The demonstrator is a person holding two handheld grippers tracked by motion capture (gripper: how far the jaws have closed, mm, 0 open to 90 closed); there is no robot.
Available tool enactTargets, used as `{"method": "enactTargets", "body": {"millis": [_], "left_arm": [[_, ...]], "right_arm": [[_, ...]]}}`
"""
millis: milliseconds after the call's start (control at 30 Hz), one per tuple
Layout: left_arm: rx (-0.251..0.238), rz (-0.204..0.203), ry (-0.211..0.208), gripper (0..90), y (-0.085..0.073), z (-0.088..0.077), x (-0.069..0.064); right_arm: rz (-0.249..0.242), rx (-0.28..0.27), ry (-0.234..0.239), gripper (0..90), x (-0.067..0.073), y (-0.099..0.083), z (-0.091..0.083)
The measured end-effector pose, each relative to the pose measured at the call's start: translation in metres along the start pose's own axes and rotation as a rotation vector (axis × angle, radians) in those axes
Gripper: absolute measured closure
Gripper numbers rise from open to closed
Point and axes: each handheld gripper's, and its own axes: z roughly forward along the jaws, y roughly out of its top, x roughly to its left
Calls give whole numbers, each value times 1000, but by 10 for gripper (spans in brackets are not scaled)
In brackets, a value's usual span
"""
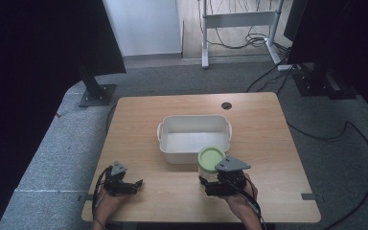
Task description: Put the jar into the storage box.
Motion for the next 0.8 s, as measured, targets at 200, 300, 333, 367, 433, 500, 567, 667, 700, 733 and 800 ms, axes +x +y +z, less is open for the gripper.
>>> {"method": "enactTargets", "body": {"millis": [200,300,333,367,433,500,567,667,700,733,800], "left_arm": [[-2,-2,0,8,0,0,0],[-1,-1,0,8,0,0,0],[-1,-1,0,8,0,0,0],[-1,-1,0,8,0,0,0],[-1,-2,0,9,0,0,0],[-1,-1,0,8,0,0,0],[0,-1,0,8,0,0,0],[0,-1,0,8,0,0,0],[0,-1,0,8,0,0,0],[-1,-1,0,8,0,0,0],[-1,-1,0,8,0,0,0]], "right_arm": [[4,-9,0,107,-6,9,0],[0,-9,0,107,-9,14,0],[2,-10,1,107,-9,15,0],[1,-10,4,107,-10,16,0],[0,-10,9,107,-12,19,0],[-3,-11,12,107,-12,22,0],[-13,-8,15,107,-13,26,-1],[-24,-9,20,107,-14,32,-1],[-25,-8,20,107,-14,34,-2],[-24,-10,20,107,-15,36,-2],[-25,-12,21,107,-16,39,-3]]}}
